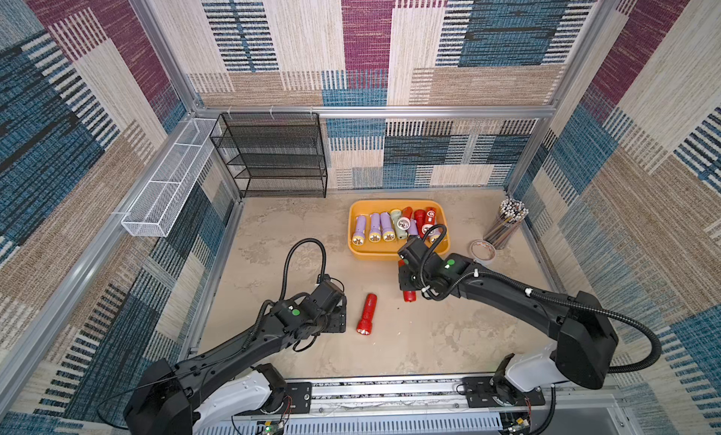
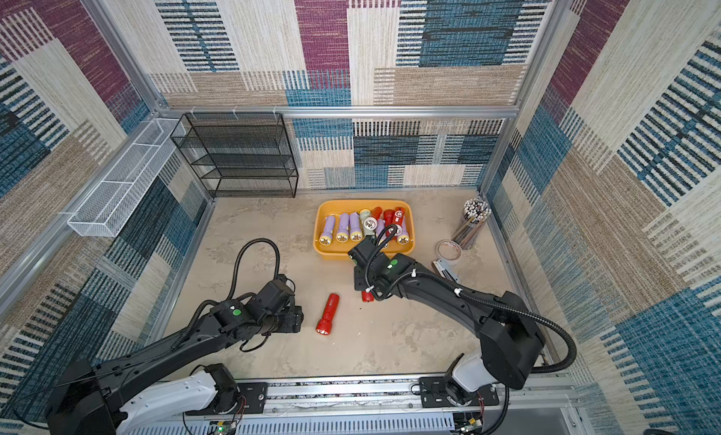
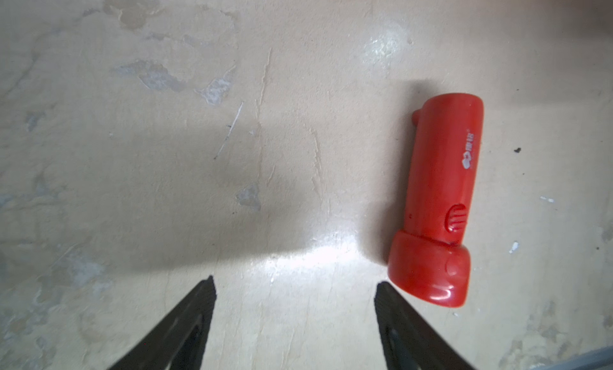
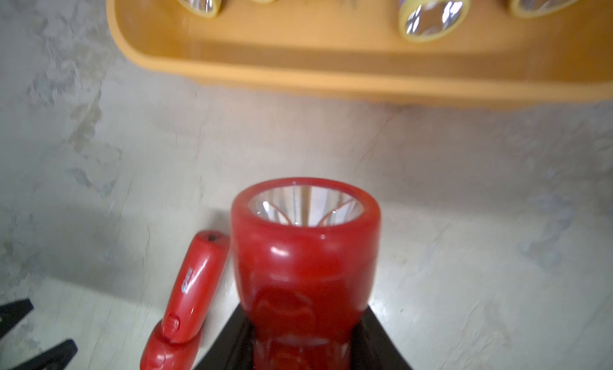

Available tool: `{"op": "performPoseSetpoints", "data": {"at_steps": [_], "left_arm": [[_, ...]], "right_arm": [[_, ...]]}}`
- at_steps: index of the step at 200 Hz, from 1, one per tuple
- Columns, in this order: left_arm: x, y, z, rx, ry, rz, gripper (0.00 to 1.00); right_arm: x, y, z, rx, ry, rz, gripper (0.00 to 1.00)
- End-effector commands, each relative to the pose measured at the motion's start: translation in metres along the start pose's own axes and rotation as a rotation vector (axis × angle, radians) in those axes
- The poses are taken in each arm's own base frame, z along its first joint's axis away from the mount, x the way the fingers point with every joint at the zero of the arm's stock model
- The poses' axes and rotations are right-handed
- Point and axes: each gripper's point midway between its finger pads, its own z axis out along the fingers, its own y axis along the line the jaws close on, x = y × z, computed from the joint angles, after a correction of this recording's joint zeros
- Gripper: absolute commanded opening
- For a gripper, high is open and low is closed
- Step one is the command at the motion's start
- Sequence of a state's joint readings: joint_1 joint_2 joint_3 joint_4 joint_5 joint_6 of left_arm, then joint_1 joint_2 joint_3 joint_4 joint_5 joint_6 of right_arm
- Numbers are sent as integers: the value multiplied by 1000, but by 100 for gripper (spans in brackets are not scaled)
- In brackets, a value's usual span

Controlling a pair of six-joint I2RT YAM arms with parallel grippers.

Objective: Put the flashlights into the storage boxes
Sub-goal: Pick up the flashlight from the center of the board, then place the flashlight at the storage box.

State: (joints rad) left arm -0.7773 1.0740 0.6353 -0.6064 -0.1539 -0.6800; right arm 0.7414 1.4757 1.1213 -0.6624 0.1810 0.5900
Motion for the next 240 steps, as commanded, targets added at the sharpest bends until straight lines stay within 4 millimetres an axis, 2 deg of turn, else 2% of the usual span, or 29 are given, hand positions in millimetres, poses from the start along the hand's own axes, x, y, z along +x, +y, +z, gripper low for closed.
{"op": "performPoseSetpoints", "data": {"at_steps": [1, 26, 69, 90, 96, 116, 136, 156, 180, 197, 212, 240], "left_arm": [[-13, -9, 2, 6, -24, 15, 79], [-25, -16, 7, -11, -20, 36, 79], [-48, -26, 21, -63, -31, 84, 79], [-57, -31, 31, -87, -17, 102, 79], [-59, -33, 34, -92, -10, 109, 79], [-65, -36, 43, -105, 11, 117, 79], [-68, -38, 50, -111, 29, 123, 79], [-68, -39, 55, -113, 42, 122, 78], [-67, -38, 56, -111, 52, 119, 78], [-66, -37, 55, -109, 55, 119, 78], [-65, -36, 53, -111, 54, 114, 78], [-61, -32, 44, -98, 40, 94, 78]], "right_arm": [[-47, -11, -1, 21, -95, -61, 41], [-88, -27, 16, 57, -129, -66, 41], [-138, -45, 56, 97, -135, -86, 41], [-159, -62, 80, 123, -128, -74, 41], [-173, -65, 80, 123, -148, -64, 41], [-187, -81, 106, 152, -129, -56, 41], [-199, -87, 124, 149, -111, -55, 41], [-202, -92, 141, 161, -90, -56, 42], [-206, -92, 147, 149, -92, -57, 48], [-209, -90, 143, 143, -103, -52, 63], [-211, -88, 136, 137, -118, -46, 71], [-211, -84, 113, 112, -137, -34, 72]]}}
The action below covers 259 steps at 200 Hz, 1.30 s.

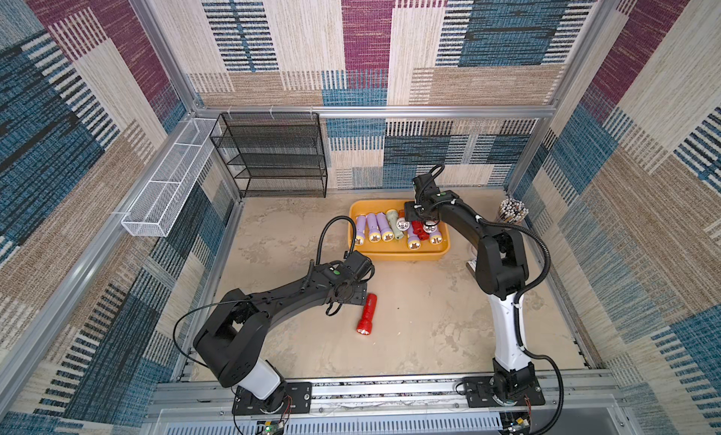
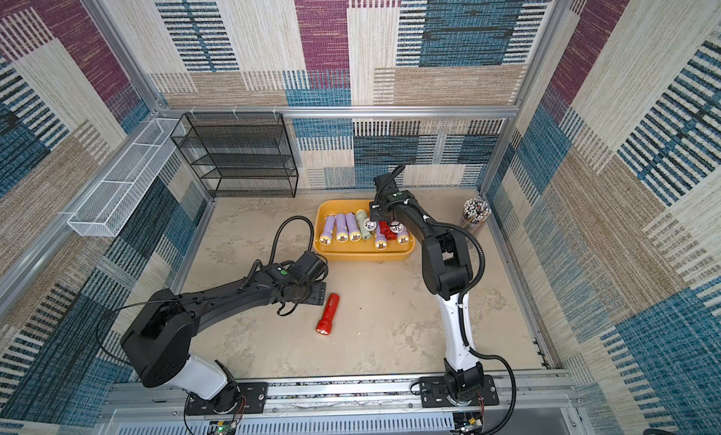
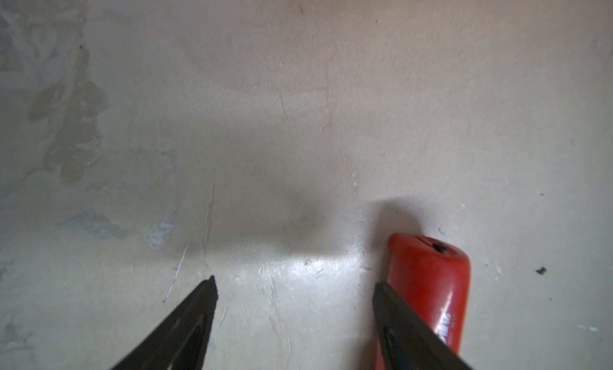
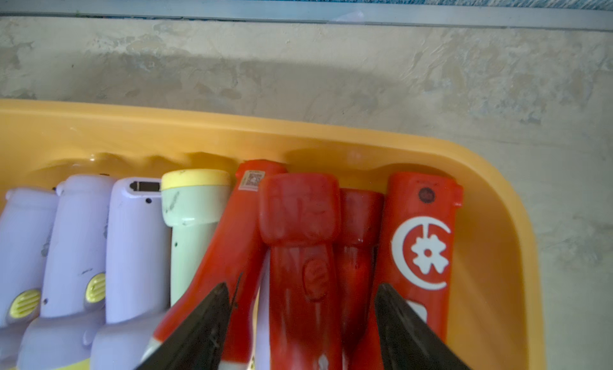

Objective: Put the flashlights into the storage boxes
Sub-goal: Place the flashlight at the storage box, then pick up the flashlight from the center of the board.

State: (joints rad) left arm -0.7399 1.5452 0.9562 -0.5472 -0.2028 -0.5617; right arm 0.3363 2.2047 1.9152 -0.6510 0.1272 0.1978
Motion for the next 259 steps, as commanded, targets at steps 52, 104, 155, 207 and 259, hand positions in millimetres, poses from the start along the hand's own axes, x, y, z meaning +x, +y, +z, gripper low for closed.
{"op": "performPoseSetpoints", "data": {"at_steps": [52, 104, 155, 207, 259], "left_arm": [[18, 10, -25, 55, -20, -58, 78], [42, 23, -36, 88, -19, -127, 78], [59, 25, -42, 84, 22, -104, 77], [46, 9, -53, 103, 14, -62, 76], [43, -28, -35, 66, 89, 35, 73]], "right_arm": [[33, 17, -85, -163, -47, 53, 71], [148, 88, -136, -364, 65, 4, 71], [240, 101, -167, -443, 135, 32, 72], [266, 51, -196, -367, 89, 69, 100], [274, 35, -202, -346, 54, 107, 100]]}}
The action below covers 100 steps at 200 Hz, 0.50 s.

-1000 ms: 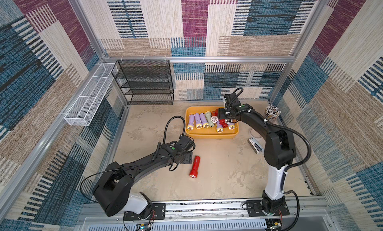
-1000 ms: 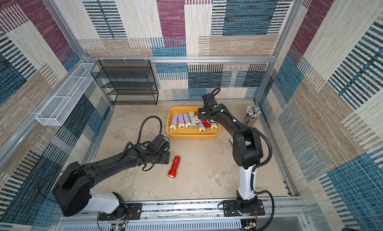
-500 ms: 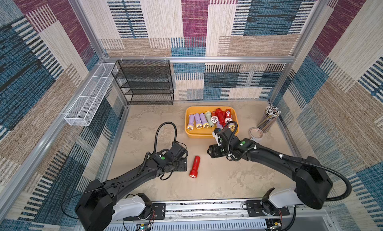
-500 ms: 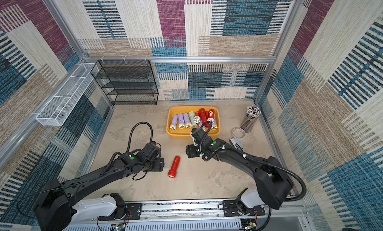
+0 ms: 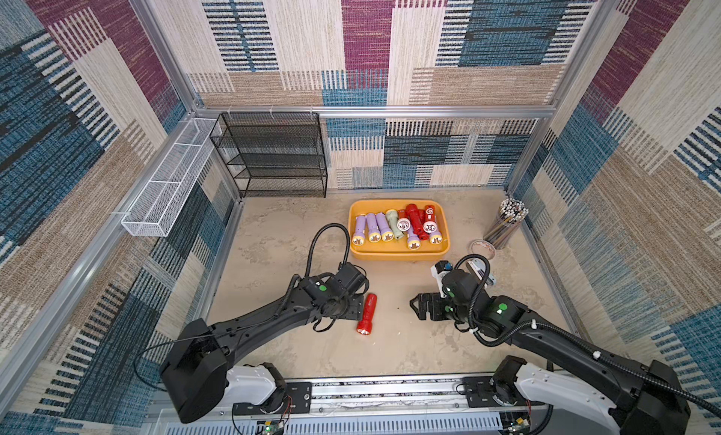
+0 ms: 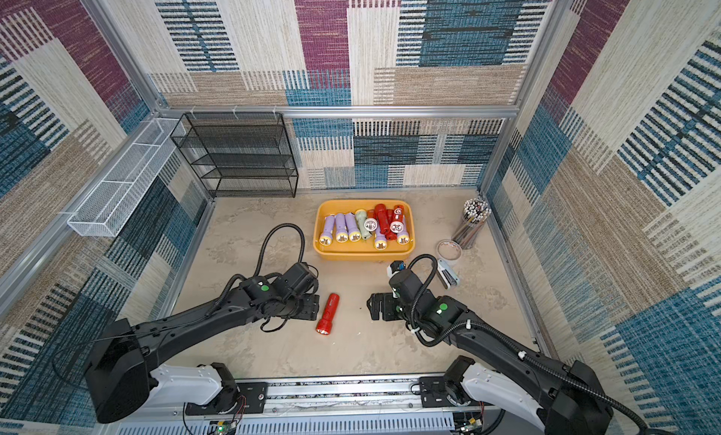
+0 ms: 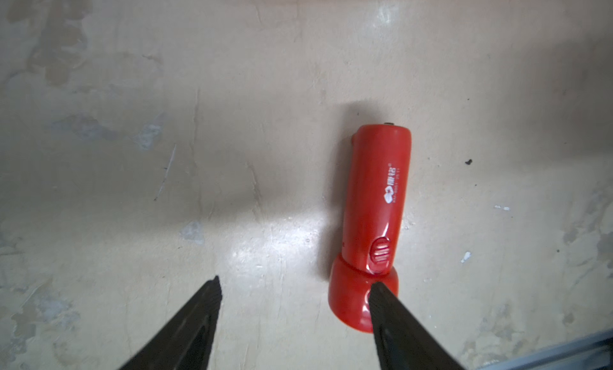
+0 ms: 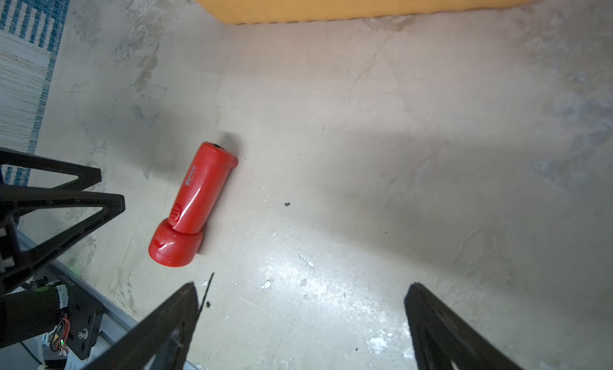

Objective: Put the flashlights into the storage boxes
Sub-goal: Pick up the flashlight from the center of the board.

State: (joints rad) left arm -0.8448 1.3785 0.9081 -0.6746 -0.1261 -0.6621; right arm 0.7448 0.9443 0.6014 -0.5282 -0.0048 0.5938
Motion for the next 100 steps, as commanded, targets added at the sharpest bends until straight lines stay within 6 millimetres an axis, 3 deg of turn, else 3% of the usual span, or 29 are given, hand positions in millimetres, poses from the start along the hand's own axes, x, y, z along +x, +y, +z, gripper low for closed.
{"op": "performPoseSetpoints", "data": {"at_steps": [1, 50, 100], "left_arm": [[1, -11, 8, -34, 34, 35, 73], [-1, -32, 24, -61, 67, 68, 71], [-2, -40, 39, -84, 98, 82, 59]], "right_arm": [[-6, -6, -3, 36, -37, 30, 100], [-6, -5, -2, 27, -39, 20, 100], [-11, -1, -10, -7, -81, 19, 100]]}}
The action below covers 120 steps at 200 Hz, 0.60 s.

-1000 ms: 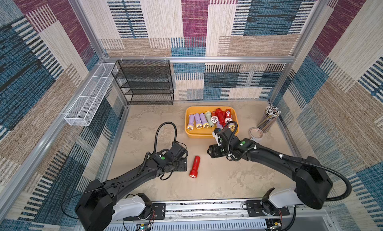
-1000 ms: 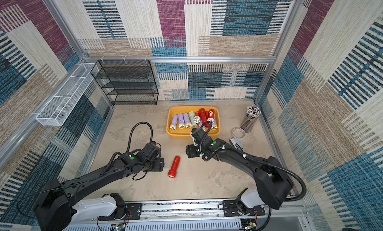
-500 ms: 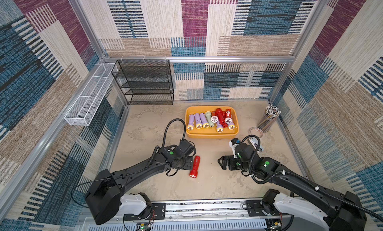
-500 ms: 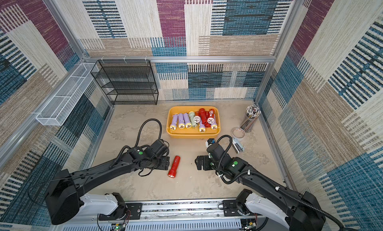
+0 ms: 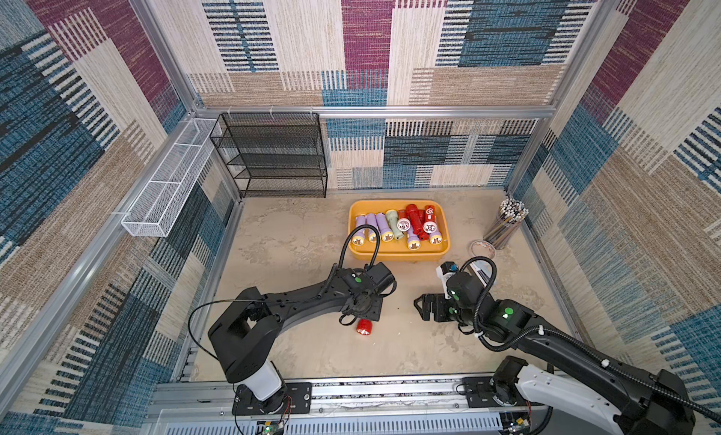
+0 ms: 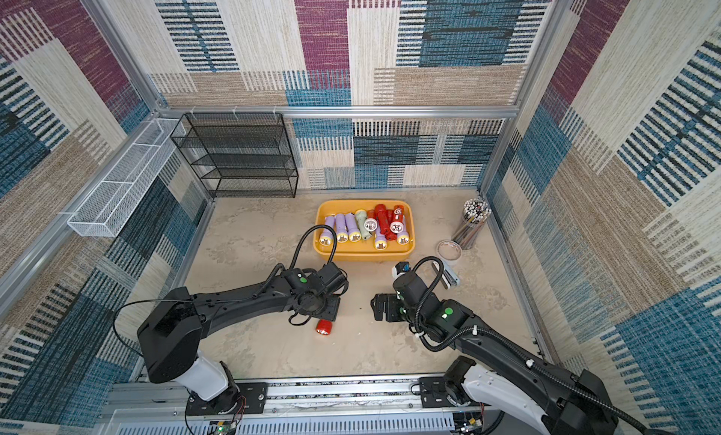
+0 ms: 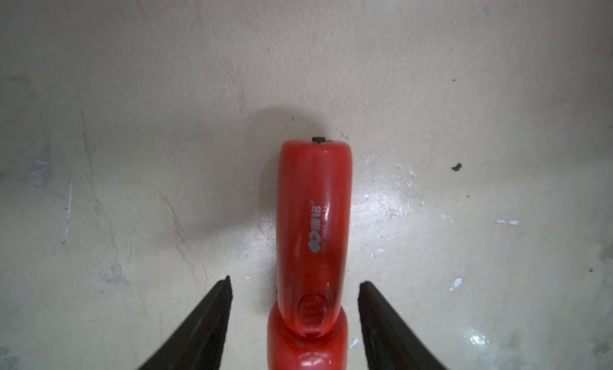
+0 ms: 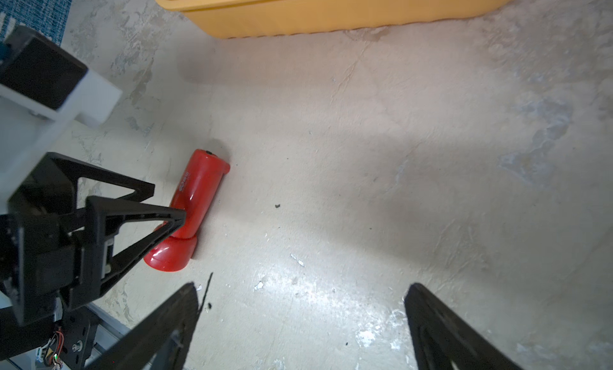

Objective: Put the flashlights into the storage boxes
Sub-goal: Pick up the flashlight from the center of the board.

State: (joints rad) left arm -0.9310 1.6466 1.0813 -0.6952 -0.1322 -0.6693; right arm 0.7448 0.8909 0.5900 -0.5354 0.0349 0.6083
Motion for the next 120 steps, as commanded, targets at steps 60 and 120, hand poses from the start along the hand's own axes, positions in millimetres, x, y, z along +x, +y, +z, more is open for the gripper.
{"op": "performPoseSetpoints", "data": {"at_steps": [60, 120], "left_arm": [[-7, -1, 20, -90, 32, 5, 50], [-6, 2, 26, -131, 62, 17, 27]], "right_arm": [[-6, 6, -2, -29, -28, 0, 100], [-7, 6, -4, -31, -30, 0, 100]]}}
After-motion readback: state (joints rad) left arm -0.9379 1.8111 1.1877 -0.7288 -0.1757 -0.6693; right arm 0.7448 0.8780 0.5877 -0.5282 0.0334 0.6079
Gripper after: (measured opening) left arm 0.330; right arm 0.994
